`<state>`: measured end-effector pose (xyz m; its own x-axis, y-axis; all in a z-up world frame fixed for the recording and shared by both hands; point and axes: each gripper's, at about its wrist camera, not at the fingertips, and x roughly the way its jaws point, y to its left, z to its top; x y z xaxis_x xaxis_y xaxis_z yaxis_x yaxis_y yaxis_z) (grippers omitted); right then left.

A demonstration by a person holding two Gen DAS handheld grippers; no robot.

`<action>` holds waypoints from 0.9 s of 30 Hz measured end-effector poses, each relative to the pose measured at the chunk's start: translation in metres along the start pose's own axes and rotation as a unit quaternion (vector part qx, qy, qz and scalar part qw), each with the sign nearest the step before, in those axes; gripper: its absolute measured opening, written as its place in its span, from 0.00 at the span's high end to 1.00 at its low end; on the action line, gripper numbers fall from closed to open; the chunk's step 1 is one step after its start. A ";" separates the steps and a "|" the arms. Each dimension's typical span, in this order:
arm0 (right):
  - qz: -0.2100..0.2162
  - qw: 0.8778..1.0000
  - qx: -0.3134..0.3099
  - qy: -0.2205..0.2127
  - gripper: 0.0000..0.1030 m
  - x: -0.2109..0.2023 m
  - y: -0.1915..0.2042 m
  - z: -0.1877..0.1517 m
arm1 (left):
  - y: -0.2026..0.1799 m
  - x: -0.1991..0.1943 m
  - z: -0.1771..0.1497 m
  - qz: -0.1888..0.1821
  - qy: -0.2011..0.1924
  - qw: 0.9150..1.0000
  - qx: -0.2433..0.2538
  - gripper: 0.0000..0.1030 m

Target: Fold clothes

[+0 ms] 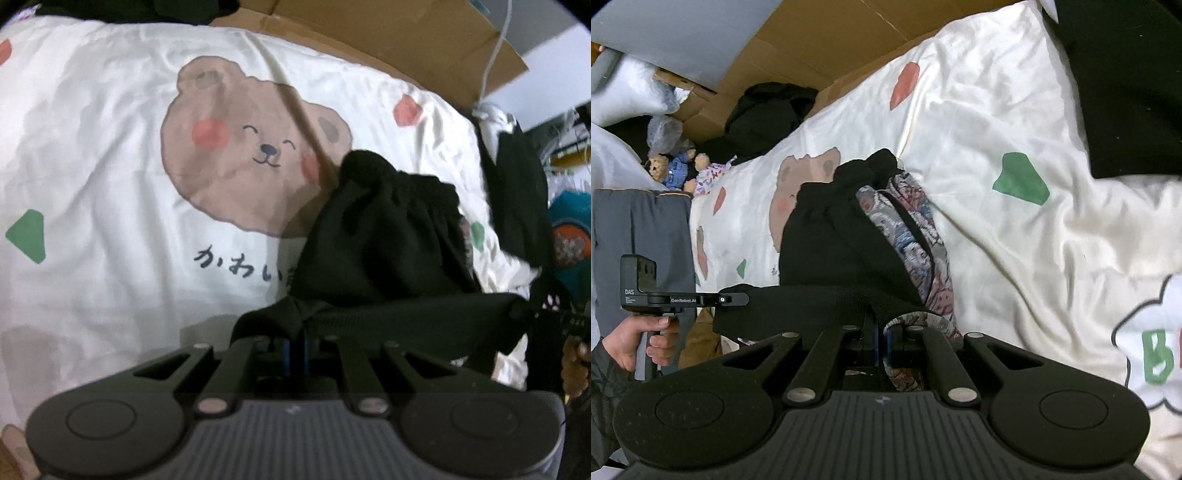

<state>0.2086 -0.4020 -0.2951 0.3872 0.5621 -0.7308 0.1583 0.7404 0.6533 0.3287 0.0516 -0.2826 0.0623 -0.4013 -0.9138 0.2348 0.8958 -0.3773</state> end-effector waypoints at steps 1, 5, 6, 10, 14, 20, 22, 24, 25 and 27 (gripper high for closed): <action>-0.001 1.000 0.001 0.001 0.96 0.002 -0.002 0.002 | 0.001 0.002 0.001 -0.001 0.000 1.000 0.000 0.93; 0.001 1.000 0.005 0.004 0.96 0.010 -0.008 0.010 | 0.007 0.008 0.006 -0.011 0.001 1.000 0.003 0.93; 0.003 1.000 0.006 0.006 0.96 0.012 -0.010 0.013 | 0.009 0.006 0.007 -0.016 -0.002 1.000 -0.001 0.93; 0.018 1.000 0.000 0.004 0.96 0.011 -0.010 0.021 | 0.017 -0.004 0.015 -0.042 -0.018 0.999 -0.018 0.93; 0.021 1.000 0.008 -0.002 0.96 0.014 -0.015 0.031 | 0.019 0.004 0.021 -0.042 -0.023 0.998 -0.026 0.93; 0.022 0.997 0.065 -0.019 0.83 0.022 -0.029 0.028 | 0.016 0.017 0.021 -0.024 -0.030 0.998 -0.049 0.84; 0.031 0.997 0.063 -0.022 0.66 0.020 -0.025 0.024 | 0.014 0.014 0.020 -0.025 -0.036 0.998 -0.042 0.82; 0.041 0.997 0.060 -0.023 0.55 0.017 -0.022 0.020 | 0.014 0.009 0.016 -0.020 -0.039 0.998 -0.039 0.74; 0.042 0.997 0.059 -0.023 0.54 0.017 -0.021 0.018 | 0.014 0.008 0.015 -0.019 -0.040 0.998 -0.039 0.73; 0.037 0.997 0.059 -0.024 0.51 0.015 -0.019 0.014 | 0.018 0.005 0.009 -0.020 -0.046 0.998 -0.045 0.71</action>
<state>0.2238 -0.4133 -0.3156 0.4444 0.5926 -0.6718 0.2322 0.6481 0.7253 0.3416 0.0639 -0.2925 0.1440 -0.4491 -0.8818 0.1504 0.8907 -0.4291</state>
